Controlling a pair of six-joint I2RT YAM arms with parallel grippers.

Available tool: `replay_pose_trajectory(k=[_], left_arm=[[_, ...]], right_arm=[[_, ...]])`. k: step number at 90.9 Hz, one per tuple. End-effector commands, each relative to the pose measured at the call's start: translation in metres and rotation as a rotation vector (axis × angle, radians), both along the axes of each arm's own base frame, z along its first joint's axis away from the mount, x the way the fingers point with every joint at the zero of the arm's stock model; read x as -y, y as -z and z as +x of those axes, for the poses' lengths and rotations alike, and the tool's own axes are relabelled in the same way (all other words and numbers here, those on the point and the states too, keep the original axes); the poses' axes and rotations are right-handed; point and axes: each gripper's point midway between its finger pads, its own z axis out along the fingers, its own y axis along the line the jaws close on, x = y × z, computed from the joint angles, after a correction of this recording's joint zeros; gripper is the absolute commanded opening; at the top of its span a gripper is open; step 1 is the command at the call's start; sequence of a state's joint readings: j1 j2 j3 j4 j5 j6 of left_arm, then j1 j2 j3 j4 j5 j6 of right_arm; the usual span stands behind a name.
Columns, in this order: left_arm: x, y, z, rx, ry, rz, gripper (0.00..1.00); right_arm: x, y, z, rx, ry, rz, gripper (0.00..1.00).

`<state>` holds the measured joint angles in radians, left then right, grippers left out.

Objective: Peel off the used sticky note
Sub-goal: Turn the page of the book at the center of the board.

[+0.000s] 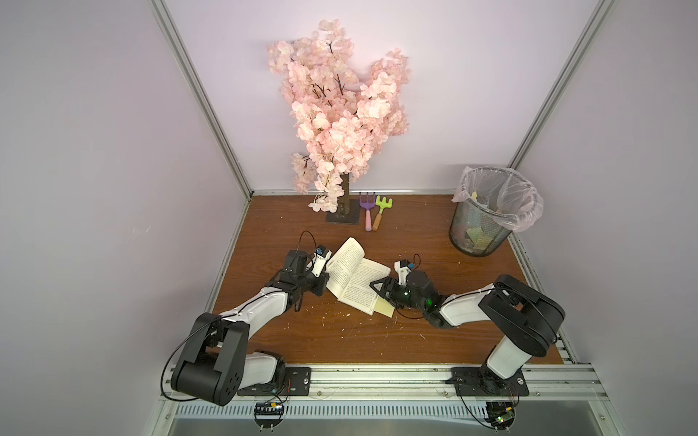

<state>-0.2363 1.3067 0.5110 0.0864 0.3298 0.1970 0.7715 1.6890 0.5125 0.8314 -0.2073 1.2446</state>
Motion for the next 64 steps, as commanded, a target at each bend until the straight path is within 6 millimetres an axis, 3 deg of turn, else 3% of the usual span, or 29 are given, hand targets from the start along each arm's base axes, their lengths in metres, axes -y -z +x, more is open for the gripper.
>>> replay_pose_trajectory(k=[1, 32, 64], left_arm=[[-0.003, 0.016, -0.013, -0.069, 0.016, 0.016, 0.02], [-0.001, 0.014, -0.014, -0.069, 0.030, 0.010, 0.02], [0.012, -0.003, -0.020, -0.083, 0.145, -0.003, 0.01]], right_arm=[[-0.010, -0.016, 0.005, 0.038, -0.028, 0.027, 0.63], [-0.018, -0.032, 0.014, 0.092, -0.053, 0.005, 0.65], [-0.032, -0.031, 0.030, 0.082, -0.062, 0.013, 0.73]])
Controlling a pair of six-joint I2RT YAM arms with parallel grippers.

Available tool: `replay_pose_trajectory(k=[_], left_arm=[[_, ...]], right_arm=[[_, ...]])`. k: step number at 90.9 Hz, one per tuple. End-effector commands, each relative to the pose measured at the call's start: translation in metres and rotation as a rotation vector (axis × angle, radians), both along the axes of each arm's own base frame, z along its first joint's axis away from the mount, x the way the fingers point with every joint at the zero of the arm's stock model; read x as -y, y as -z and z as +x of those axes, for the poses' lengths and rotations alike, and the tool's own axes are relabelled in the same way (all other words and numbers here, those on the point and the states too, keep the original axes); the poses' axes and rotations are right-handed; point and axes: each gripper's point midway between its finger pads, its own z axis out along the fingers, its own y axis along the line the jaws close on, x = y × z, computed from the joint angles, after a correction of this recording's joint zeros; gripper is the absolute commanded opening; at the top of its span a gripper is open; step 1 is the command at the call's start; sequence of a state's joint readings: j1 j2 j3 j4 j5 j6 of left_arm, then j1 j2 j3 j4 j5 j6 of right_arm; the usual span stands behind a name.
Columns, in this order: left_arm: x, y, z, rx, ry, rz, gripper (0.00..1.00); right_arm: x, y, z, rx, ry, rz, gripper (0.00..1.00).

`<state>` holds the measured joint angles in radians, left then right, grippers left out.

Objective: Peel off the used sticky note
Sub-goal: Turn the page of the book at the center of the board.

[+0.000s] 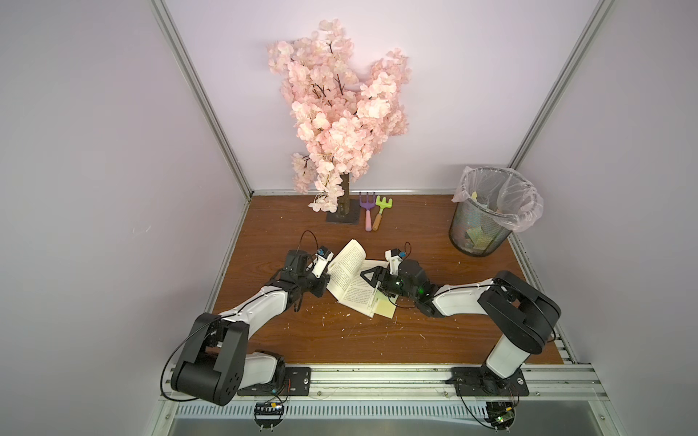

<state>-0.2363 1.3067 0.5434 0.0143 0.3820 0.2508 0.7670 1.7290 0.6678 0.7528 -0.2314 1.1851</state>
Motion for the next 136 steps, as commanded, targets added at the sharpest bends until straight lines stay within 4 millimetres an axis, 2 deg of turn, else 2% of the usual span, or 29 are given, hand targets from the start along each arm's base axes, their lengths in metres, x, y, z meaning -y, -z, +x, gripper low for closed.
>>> replay_pose_trajectory(k=[1, 8, 13, 38, 66, 89, 93, 102, 105, 110, 115, 124, 131, 136], left_arm=[[0.006, -0.002, -0.014, -0.061, 0.075, -0.006, 0.01], [0.011, -0.008, -0.017, -0.069, 0.104, -0.016, 0.02], [0.016, -0.012, -0.022, -0.078, 0.136, -0.021, 0.06], [0.038, -0.014, -0.047, -0.125, 0.269, 0.000, 0.42], [0.046, -0.018, -0.058, -0.175, 0.323, -0.024, 0.58], [0.052, -0.030, -0.066, -0.191, 0.380, -0.054, 0.71], [0.053, -0.032, -0.068, -0.196, 0.393, -0.058, 0.77], [0.054, -0.035, -0.073, -0.207, 0.414, -0.064, 0.79], [0.054, -0.037, -0.075, -0.210, 0.420, -0.066, 0.85], [0.056, -0.041, -0.078, -0.213, 0.435, -0.074, 0.88], [0.057, -0.046, -0.079, -0.206, 0.443, -0.080, 0.94], [0.057, -0.052, -0.076, -0.184, 0.445, -0.080, 0.96], [0.056, -0.051, -0.073, -0.180, 0.440, -0.063, 0.97], [0.054, -0.047, -0.070, -0.182, 0.432, -0.044, 0.98]], right_arm=[[-0.006, -0.006, 0.006, 0.018, -0.019, 0.010, 0.73], [-0.007, -0.007, 0.010, 0.019, -0.019, 0.009, 0.74], [-0.008, -0.007, 0.012, 0.021, -0.019, 0.009, 0.74], [-0.007, -0.021, 0.014, 0.051, -0.021, 0.016, 0.77], [0.001, -0.037, 0.010, 0.084, -0.005, 0.015, 0.80], [0.005, -0.036, 0.007, 0.077, -0.002, 0.011, 0.83], [0.006, -0.034, 0.006, 0.074, -0.001, 0.013, 0.83], [0.009, -0.034, 0.004, 0.075, 0.005, 0.013, 0.84], [0.009, -0.033, 0.005, 0.073, 0.007, 0.008, 0.84], [0.010, -0.030, 0.005, 0.067, 0.008, 0.001, 0.84], [0.010, -0.026, 0.005, 0.059, 0.009, -0.004, 0.82], [0.010, -0.022, 0.005, 0.051, 0.012, -0.002, 0.74], [0.009, -0.021, 0.006, 0.047, 0.015, -0.002, 0.63], [0.009, -0.023, 0.008, 0.047, 0.019, -0.007, 0.51]])
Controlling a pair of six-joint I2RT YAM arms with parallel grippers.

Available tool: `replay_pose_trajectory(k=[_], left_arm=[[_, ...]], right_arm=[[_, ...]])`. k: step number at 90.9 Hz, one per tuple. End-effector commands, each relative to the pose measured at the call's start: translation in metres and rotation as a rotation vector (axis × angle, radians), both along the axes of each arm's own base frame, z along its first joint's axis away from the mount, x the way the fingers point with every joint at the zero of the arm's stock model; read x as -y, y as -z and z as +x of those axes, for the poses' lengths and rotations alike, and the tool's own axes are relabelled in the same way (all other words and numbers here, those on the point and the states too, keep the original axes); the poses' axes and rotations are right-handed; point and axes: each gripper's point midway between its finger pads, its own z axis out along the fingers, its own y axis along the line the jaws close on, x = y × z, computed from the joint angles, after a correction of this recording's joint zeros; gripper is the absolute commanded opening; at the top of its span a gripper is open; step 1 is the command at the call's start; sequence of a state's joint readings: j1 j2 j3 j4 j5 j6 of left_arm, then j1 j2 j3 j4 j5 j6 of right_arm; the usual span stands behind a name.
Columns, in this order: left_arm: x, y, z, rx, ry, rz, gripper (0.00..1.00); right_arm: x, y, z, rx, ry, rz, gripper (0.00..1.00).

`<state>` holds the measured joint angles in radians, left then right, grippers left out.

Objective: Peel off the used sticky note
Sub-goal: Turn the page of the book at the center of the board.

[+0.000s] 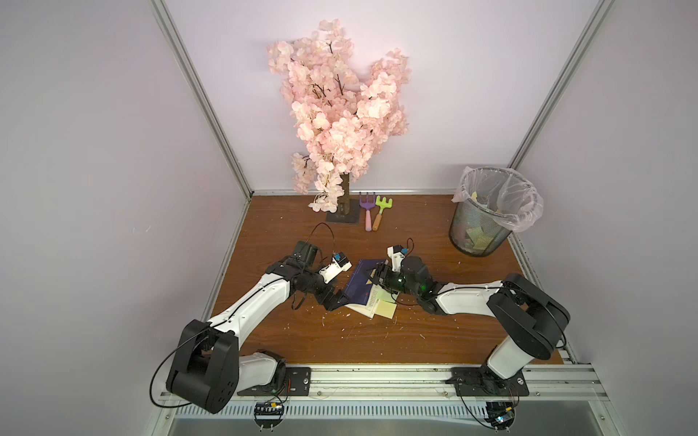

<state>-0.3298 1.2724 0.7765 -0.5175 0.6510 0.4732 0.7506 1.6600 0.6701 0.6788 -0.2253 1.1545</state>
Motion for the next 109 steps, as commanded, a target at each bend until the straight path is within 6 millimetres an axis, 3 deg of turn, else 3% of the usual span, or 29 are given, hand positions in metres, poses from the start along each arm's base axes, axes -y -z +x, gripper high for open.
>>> replay_pose_trajectory(k=[1, 20, 33, 51, 72, 109], left_arm=[[0.001, -0.003, -0.001, 0.005, 0.024, 0.017, 0.98], [0.001, 0.002, 0.010, 0.023, 0.013, 0.071, 1.00], [0.014, -0.006, 0.010, 0.088, 0.042, 0.088, 0.98], [0.039, -0.011, 0.010, 0.248, 0.073, 0.122, 0.94], [0.066, 0.007, -0.008, 0.419, 0.148, 0.228, 0.95], [0.080, 0.021, -0.005, 0.670, 0.092, 0.295, 0.93]], right_arm=[[-0.001, -0.009, 0.005, 0.024, 0.008, 0.011, 0.49], [0.001, -0.006, 0.011, 0.000, 0.031, -0.047, 0.10], [0.002, -0.003, 0.012, -0.018, 0.044, -0.055, 0.01], [0.003, -0.002, 0.012, -0.035, 0.055, -0.047, 0.00], [0.005, 0.000, 0.012, -0.073, 0.087, -0.012, 0.01], [0.000, 0.005, 0.008, -0.127, 0.094, 0.085, 0.03]])
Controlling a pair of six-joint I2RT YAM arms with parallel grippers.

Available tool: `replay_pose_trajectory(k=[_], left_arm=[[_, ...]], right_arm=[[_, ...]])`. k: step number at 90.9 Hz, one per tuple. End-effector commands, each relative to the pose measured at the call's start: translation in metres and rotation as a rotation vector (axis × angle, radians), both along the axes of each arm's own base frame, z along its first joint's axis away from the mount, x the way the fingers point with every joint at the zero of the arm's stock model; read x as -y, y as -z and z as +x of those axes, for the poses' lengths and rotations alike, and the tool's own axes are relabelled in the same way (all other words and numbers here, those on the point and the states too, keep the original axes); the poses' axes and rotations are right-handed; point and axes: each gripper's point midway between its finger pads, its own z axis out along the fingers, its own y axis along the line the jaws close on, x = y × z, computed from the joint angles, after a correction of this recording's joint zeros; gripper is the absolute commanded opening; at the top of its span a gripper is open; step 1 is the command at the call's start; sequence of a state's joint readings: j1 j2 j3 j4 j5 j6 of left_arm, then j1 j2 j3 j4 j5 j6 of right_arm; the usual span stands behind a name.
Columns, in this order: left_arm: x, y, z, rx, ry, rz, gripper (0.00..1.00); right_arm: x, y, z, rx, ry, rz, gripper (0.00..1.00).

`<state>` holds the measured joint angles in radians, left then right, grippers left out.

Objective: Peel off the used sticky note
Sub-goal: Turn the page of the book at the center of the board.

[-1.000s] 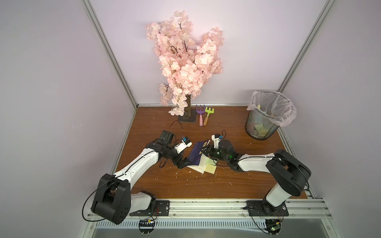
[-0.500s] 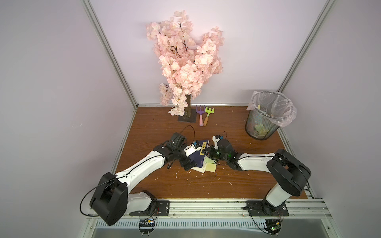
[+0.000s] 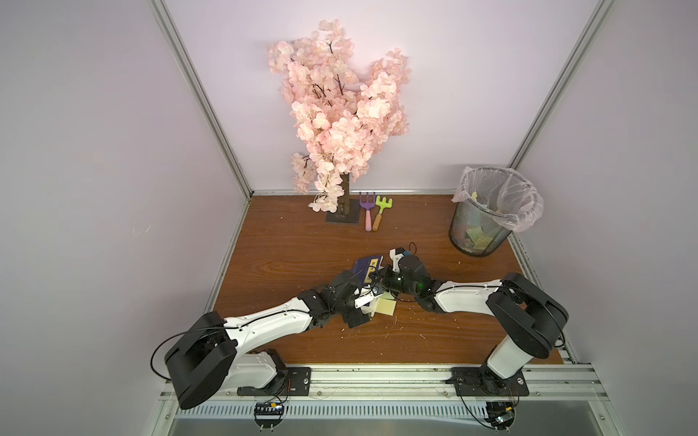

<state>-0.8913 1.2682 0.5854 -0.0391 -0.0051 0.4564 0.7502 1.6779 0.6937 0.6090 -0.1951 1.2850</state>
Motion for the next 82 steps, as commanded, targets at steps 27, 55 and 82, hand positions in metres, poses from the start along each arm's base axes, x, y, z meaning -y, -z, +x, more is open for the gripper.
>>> replay_pose_trajectory(k=[27, 55, 82], left_arm=[[0.003, -0.005, 0.017, 0.217, -0.082, 0.045, 0.77], [0.000, -0.002, 0.013, 0.219, -0.060, 0.061, 0.75], [0.004, 0.009, 0.014, 0.207, -0.056, 0.090, 0.78]], right_arm=[[-0.002, -0.008, 0.003, 0.006, 0.023, 0.082, 0.03], [-0.005, -0.008, 0.004, 0.003, 0.017, 0.085, 0.04], [-0.005, -0.009, 0.005, 0.002, 0.019, 0.092, 0.04]])
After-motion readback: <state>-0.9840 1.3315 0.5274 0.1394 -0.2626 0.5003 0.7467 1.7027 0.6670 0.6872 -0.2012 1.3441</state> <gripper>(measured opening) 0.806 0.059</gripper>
